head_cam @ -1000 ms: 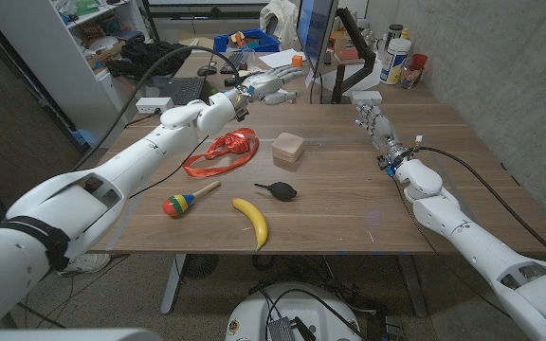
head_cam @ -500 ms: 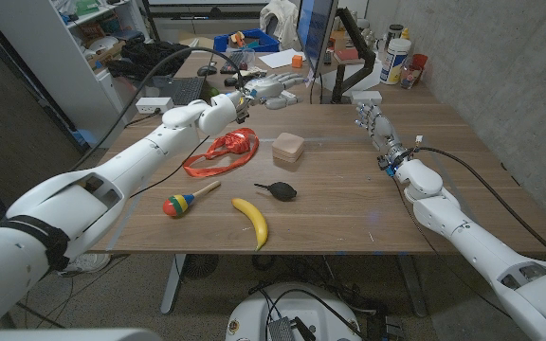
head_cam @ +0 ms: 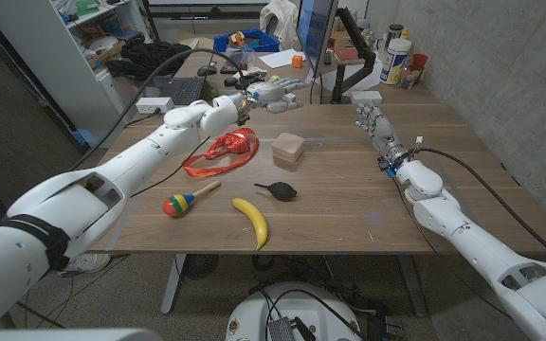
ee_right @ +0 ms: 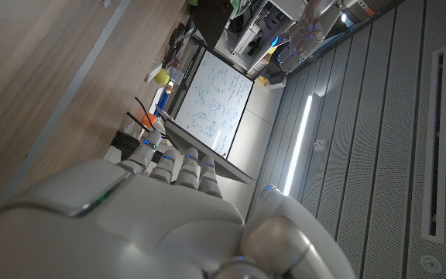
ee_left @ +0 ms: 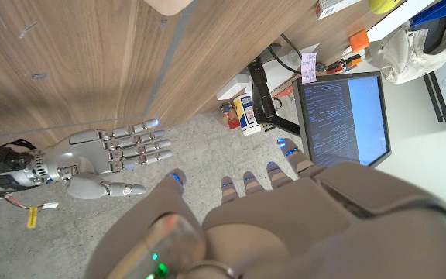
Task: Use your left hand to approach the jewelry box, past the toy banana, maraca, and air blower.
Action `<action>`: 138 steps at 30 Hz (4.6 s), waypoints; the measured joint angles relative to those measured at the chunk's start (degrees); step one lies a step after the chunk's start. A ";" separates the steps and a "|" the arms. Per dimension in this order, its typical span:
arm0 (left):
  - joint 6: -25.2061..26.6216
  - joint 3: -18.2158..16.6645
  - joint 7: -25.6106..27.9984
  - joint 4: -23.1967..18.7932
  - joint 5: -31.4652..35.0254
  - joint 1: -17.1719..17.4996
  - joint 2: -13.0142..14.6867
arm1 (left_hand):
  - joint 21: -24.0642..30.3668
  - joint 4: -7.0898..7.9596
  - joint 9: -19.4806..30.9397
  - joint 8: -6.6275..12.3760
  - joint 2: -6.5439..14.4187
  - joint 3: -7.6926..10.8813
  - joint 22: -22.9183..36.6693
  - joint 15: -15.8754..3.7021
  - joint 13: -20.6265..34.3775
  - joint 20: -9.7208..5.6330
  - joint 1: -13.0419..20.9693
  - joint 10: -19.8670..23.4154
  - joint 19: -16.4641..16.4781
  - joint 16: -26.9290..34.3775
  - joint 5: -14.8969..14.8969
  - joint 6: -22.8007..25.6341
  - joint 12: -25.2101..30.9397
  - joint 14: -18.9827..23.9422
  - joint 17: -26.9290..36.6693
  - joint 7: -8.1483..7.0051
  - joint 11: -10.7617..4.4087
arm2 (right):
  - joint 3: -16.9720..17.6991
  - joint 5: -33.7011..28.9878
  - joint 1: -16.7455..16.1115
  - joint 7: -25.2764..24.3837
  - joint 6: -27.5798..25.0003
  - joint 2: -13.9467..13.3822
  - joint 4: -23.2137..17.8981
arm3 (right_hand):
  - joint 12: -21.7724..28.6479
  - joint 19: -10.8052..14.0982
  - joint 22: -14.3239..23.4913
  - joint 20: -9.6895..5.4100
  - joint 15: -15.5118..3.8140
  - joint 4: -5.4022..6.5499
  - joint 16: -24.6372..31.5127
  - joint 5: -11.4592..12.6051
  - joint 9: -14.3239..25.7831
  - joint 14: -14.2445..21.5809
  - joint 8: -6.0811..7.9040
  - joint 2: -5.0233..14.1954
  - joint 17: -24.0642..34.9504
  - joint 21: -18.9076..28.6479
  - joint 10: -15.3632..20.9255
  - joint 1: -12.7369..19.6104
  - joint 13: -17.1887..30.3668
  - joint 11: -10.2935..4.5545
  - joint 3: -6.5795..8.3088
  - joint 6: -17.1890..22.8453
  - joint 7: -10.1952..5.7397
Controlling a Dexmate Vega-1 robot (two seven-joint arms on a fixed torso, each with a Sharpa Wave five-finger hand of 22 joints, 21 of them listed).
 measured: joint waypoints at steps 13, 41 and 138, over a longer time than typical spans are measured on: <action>-0.04 0.77 -1.11 0.94 0.80 -0.44 -0.02 | -0.22 0.00 -0.01 -0.23 -0.30 0.00 0.28 0.00 0.00 0.00 0.30 0.00 0.00 0.00 0.00 -0.70 0.00 0.00 0.00 -0.08 0.00 | 0.01 -0.05 -0.04 -0.11 0.04 0.13 0.24 | 0.00 0.25 -0.01 0.25 0.00 0.00 0.00 0.00 0.00 0.00 0.00 0.00 0.00 0.00 0.00 0.00 0.00 0.00 0.00 0.00 0.00; -2.20 2.34 -1.40 4.30 2.18 -1.76 -0.20 | -0.65 -0.17 -0.01 -0.23 0.05 -0.18 0.27 0.00 0.28 0.00 1.10 0.01 0.00 0.00 -0.28 -1.41 0.00 0.00 -0.01 0.02 0.01 | -0.69 -0.95 0.90 -0.99 -0.18 0.97 1.09 | 0.00 0.41 -0.02 0.42 0.00 0.00 0.00 0.00 0.00 0.00 0.00 0.00 0.00 -0.47 0.00 0.00 0.00 0.00 0.01 0.00 0.00; -1.12 4.76 -3.10 6.18 5.81 -1.09 0.48 | -0.83 -4.70 0.52 1.55 2.56 3.11 0.25 0.00 0.12 0.52 9.50 -0.29 0.10 0.23 -0.91 0.67 0.68 0.00 -0.14 -0.39 -0.30 | -1.64 -1.46 2.20 -0.66 0.16 2.10 3.51 | 0.00 1.03 -0.03 0.21 0.00 0.00 0.00 0.33 0.00 0.00 0.00 0.00 0.00 -1.92 0.00 0.00 0.00 0.00 -0.48 0.00 0.00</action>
